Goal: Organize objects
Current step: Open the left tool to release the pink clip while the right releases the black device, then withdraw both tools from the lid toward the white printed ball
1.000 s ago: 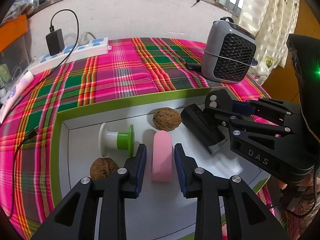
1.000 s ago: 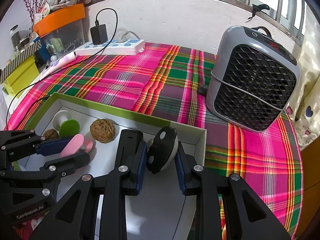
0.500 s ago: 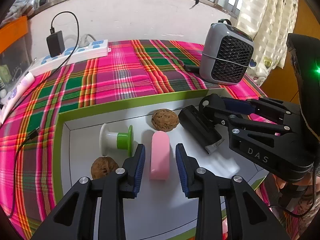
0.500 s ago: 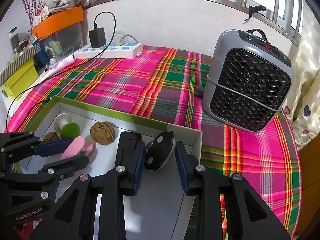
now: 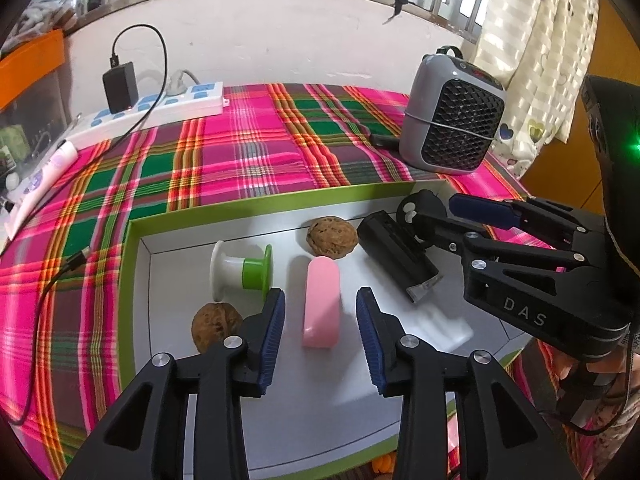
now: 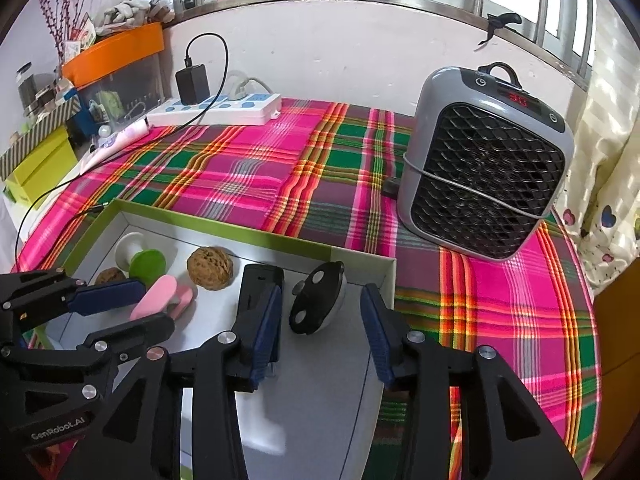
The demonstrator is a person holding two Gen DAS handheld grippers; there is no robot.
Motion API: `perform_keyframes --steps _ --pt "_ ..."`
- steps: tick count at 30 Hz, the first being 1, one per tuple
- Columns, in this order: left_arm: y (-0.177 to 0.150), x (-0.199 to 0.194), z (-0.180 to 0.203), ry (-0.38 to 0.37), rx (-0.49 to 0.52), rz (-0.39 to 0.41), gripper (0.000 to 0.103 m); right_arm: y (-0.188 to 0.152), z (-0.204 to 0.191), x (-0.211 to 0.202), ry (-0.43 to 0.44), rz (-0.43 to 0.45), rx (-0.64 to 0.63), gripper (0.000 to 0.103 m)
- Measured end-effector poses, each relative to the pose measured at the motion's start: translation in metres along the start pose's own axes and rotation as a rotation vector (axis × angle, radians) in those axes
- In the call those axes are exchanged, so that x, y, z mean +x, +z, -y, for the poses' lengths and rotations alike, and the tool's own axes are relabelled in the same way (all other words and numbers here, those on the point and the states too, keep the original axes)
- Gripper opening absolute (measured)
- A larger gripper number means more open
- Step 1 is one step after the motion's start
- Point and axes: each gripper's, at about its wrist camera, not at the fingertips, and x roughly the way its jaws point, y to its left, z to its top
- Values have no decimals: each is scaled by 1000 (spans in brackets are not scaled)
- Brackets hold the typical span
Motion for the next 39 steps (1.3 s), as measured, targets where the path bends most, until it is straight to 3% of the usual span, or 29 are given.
perform_keyframes --steps 39 --pt "-45 -68 5 5 -7 85 36 -50 -20 -73 28 94 80 43"
